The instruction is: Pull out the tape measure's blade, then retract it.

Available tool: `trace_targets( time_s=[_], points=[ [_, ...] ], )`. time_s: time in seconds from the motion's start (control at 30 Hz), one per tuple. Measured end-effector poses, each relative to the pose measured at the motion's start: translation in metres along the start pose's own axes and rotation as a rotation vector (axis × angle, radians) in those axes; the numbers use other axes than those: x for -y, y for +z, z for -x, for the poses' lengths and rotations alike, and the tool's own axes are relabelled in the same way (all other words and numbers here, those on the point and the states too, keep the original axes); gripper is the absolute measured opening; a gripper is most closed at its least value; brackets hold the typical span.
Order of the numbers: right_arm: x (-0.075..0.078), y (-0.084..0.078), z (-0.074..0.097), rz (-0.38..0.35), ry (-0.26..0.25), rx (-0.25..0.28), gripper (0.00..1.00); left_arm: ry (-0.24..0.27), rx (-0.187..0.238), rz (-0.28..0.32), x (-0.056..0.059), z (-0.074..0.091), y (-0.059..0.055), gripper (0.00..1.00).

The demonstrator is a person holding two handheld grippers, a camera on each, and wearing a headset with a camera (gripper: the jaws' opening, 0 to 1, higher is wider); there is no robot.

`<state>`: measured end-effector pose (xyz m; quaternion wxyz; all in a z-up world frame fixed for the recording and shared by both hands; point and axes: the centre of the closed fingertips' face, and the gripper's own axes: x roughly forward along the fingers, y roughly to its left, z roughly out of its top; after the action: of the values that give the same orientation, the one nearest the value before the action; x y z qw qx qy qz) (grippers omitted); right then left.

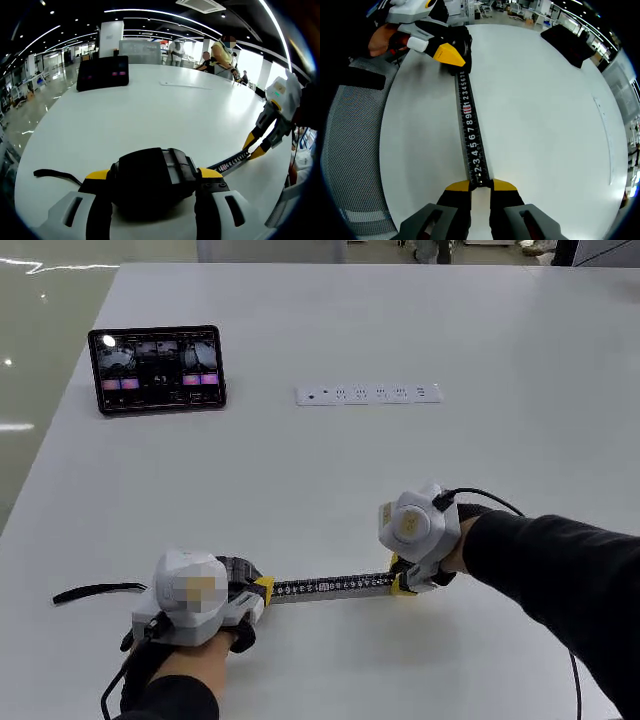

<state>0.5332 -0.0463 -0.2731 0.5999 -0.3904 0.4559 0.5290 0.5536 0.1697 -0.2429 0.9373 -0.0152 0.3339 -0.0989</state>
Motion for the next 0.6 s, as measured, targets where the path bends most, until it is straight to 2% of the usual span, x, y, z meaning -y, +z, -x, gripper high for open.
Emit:
trace_targets(
  time_s=[0.6],
  points=[
    [-0.001,0.011,-0.002,-0.005,0.010,0.009,0.09,0.000,0.003,0.000,0.000,0.001,0.000,0.63]
  ],
)
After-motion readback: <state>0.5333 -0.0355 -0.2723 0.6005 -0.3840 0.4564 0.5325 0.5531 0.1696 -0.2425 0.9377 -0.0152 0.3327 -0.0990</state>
